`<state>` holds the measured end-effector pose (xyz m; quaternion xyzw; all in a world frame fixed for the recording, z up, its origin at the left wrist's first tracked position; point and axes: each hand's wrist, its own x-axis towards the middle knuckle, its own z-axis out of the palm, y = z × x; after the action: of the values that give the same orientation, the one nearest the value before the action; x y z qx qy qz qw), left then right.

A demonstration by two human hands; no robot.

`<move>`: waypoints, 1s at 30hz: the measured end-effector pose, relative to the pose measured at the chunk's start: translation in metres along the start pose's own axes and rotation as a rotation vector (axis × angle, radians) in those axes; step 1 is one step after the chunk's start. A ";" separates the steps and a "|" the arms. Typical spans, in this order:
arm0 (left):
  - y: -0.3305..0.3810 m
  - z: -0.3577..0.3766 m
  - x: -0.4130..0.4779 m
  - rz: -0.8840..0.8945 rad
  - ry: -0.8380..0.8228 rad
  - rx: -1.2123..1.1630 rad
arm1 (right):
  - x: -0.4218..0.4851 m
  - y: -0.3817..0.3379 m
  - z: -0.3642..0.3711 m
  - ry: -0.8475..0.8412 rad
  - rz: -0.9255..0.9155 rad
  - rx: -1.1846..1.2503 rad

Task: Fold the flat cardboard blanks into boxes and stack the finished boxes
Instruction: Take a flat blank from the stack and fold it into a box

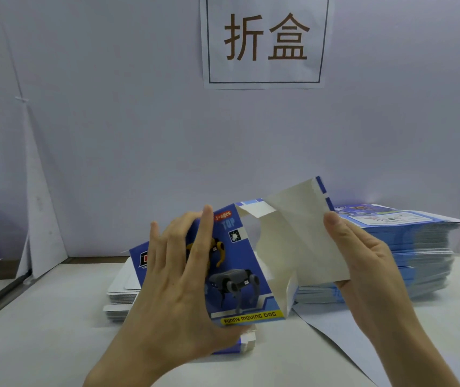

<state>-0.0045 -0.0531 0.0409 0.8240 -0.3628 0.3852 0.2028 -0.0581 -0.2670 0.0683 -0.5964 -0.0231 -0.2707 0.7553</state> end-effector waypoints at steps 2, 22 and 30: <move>-0.002 -0.001 0.000 -0.012 -0.003 0.005 | -0.001 0.000 0.002 -0.034 0.019 0.001; 0.001 -0.007 0.000 -0.074 0.031 0.021 | -0.002 0.010 0.003 -0.294 -0.015 -0.057; 0.003 -0.008 -0.001 -0.121 0.065 0.066 | -0.017 0.021 0.028 -0.432 -0.300 -0.315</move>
<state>-0.0113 -0.0502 0.0458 0.8376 -0.2927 0.4105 0.2103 -0.0556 -0.2319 0.0511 -0.7398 -0.2291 -0.2464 0.5827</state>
